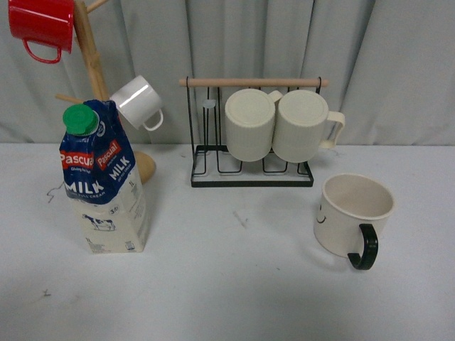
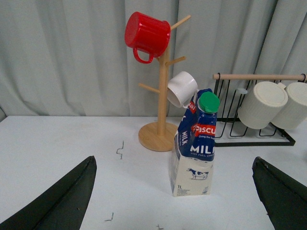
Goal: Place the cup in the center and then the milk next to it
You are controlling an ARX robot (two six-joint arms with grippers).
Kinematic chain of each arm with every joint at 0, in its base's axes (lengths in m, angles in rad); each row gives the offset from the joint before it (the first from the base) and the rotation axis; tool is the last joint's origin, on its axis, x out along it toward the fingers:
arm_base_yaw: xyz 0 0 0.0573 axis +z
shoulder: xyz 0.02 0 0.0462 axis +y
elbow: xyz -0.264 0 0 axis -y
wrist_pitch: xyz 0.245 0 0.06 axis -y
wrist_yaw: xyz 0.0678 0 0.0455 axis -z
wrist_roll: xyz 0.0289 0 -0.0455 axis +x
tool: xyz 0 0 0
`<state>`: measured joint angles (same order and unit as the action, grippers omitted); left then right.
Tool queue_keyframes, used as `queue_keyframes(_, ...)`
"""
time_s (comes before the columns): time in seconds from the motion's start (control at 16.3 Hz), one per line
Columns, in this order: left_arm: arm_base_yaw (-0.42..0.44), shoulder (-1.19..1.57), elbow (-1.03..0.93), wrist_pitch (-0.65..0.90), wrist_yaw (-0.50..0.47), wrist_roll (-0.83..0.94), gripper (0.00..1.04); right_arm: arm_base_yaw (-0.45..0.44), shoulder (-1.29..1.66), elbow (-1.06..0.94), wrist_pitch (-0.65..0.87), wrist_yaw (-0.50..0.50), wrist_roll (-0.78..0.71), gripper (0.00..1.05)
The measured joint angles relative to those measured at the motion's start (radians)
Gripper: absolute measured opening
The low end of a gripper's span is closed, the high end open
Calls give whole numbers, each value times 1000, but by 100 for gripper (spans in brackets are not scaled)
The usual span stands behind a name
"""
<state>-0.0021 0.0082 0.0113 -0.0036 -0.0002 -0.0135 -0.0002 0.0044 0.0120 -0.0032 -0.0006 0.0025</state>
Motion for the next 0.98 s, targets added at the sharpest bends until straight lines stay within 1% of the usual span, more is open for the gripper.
queue_keyframes(0.98,0,0,0,0,0,0,98,0,0,0,0,0,0,98)
